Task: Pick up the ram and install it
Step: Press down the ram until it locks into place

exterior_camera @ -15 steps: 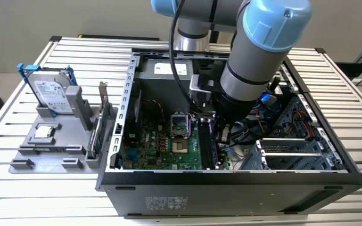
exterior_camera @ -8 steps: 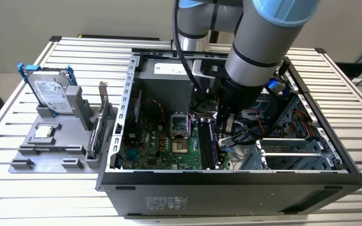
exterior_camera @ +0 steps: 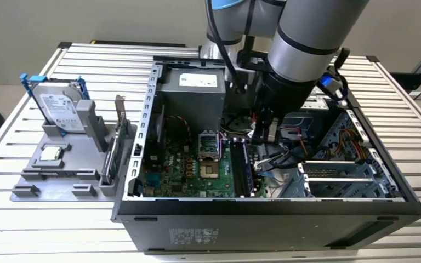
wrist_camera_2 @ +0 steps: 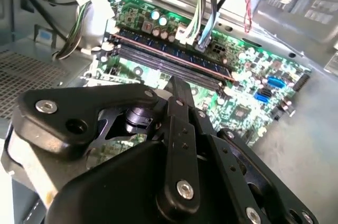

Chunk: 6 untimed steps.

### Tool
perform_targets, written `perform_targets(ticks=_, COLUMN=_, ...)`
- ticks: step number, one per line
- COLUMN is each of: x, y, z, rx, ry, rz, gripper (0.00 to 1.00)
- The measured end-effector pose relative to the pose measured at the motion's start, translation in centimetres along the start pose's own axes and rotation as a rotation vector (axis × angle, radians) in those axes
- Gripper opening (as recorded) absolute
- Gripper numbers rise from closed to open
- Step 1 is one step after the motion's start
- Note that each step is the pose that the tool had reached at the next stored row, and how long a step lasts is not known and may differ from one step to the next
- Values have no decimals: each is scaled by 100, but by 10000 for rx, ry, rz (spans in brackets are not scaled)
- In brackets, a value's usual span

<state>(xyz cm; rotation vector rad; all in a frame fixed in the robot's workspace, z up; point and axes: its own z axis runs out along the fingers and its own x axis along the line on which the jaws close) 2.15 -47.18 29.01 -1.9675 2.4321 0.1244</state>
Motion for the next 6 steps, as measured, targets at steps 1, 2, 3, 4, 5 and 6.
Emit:
perform_targets(ticks=1, x=0, y=0, z=-1, rx=0, ry=0, rz=0, gripper=0)
perform_targets(ticks=2, x=0, y=0, z=-3, rx=0, ry=0, rz=0, gripper=0)
perform_targets(ticks=3, x=0, y=0, z=-5, rx=0, ry=2, rz=0, gripper=0)
perform_targets(ticks=4, x=0, y=1, z=-7, rx=0, ry=3, rz=0, gripper=0)
perform_targets(ticks=5, x=0, y=1, z=-8, rx=0, ry=2, rz=0, gripper=0)
perform_targets(ticks=6, x=0, y=1, z=-9, rx=0, ry=2, rz=0, gripper=0)
